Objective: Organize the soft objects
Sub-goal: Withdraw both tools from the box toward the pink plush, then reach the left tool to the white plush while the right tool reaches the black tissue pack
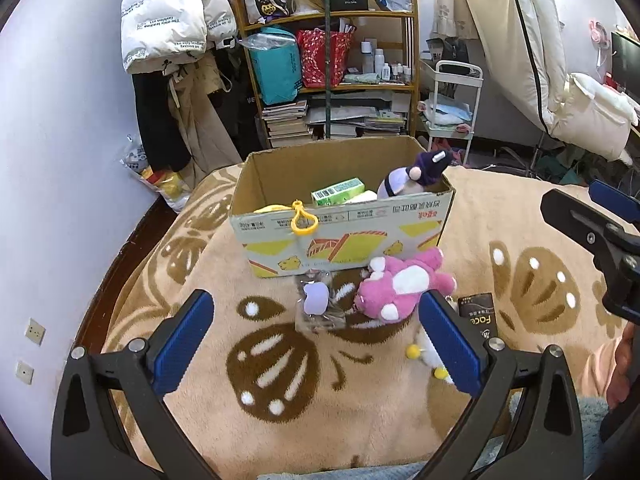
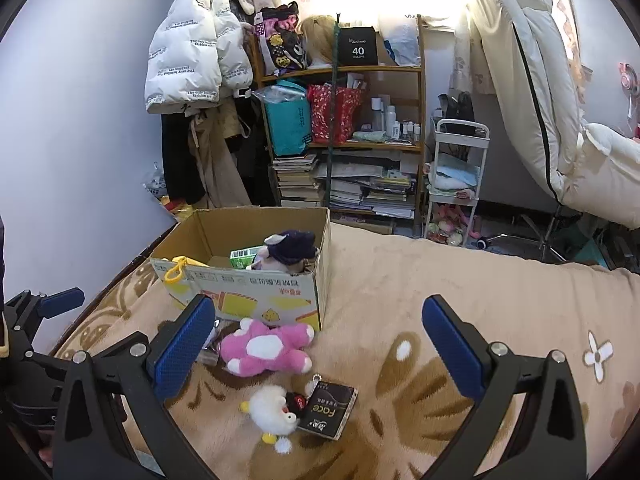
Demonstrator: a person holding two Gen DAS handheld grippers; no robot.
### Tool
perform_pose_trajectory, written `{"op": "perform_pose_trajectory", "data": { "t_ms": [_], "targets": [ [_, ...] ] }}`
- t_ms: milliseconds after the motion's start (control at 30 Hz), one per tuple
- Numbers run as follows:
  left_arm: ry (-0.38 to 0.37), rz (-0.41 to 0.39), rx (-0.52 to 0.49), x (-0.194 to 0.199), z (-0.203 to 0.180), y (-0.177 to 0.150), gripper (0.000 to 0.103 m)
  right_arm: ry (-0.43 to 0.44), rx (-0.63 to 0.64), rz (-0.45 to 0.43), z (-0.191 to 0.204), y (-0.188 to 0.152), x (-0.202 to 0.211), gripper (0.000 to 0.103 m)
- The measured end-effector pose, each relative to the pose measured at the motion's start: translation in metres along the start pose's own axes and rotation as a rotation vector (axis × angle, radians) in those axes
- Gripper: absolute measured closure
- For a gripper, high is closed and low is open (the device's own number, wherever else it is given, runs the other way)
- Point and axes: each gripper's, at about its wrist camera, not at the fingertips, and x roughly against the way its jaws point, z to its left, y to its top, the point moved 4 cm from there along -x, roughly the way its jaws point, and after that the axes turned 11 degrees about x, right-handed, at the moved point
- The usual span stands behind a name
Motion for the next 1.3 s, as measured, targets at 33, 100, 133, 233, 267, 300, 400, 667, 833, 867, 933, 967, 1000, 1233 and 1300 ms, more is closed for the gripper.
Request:
{"op": "perform_pose_trajectory", "data": {
  "t_ms": [33,100,133,233,267,300,400,667,833,867,933,967,1000,1233,1300],
  "targets": [
    [0.0,0.005,-0.001,-0.001,0.0,-0.001,0.002,0.002,0.002,0.006,0.001,-0.002,0.0,0.0],
    [-0.002,0.012,0.002,-0.002,0.0,-0.004,0.002,0.002,0.006,0.012,0.004,-0.005,0.0,0.0],
    [-0.004,0.015,0.003,-0.002,0.001,-0.005,0.002,0.003,0.01,0.014,0.006,-0.007,0.0,0.0],
    [-0.013,0.026,0.013,-0.004,0.002,-0.007,0.002,0.003,0.03,0.017,0.012,-0.01,0.001,0.0],
    [-0.016,0.027,0.015,-0.005,0.002,-0.008,0.002,0.002,0.038,0.019,0.014,-0.011,0.001,0.0],
    [-0.019,0.029,0.017,-0.005,0.002,-0.008,0.002,0.001,0.047,0.021,0.016,-0.01,0.001,0.0],
    [-0.021,0.034,0.013,-0.008,0.001,-0.009,0.002,-0.012,0.075,0.032,0.019,-0.011,-0.002,0.0],
    [-0.021,0.055,-0.021,-0.024,-0.005,-0.019,0.002,0.0,0.054,0.08,0.016,-0.021,-0.016,0.0],
    [-0.042,0.069,-0.032,-0.035,-0.011,-0.021,0.002,-0.047,0.03,0.138,0.007,-0.03,-0.029,0.0],
    [-0.047,0.073,-0.029,-0.037,-0.011,-0.021,0.002,-0.048,0.015,0.154,0.004,-0.032,-0.033,0.0],
    [-0.059,0.091,-0.024,-0.043,-0.013,-0.022,0.002,-0.05,-0.002,0.174,0.0,-0.036,-0.038,0.0],
    [-0.069,0.103,-0.017,-0.047,-0.014,-0.023,0.002,-0.049,-0.006,0.179,-0.002,-0.037,-0.039,0.0],
    [-0.085,0.117,-0.008,-0.051,-0.014,-0.022,0.002,-0.046,-0.012,0.187,-0.004,-0.038,-0.042,0.0],
    [-0.127,0.174,0.019,-0.071,-0.021,-0.02,0.002,-0.04,-0.031,0.225,-0.01,-0.044,-0.058,0.0],
    [-0.117,0.181,0.002,-0.076,-0.025,-0.021,0.002,-0.035,-0.033,0.238,-0.01,-0.046,-0.062,0.0]
  ]
}}
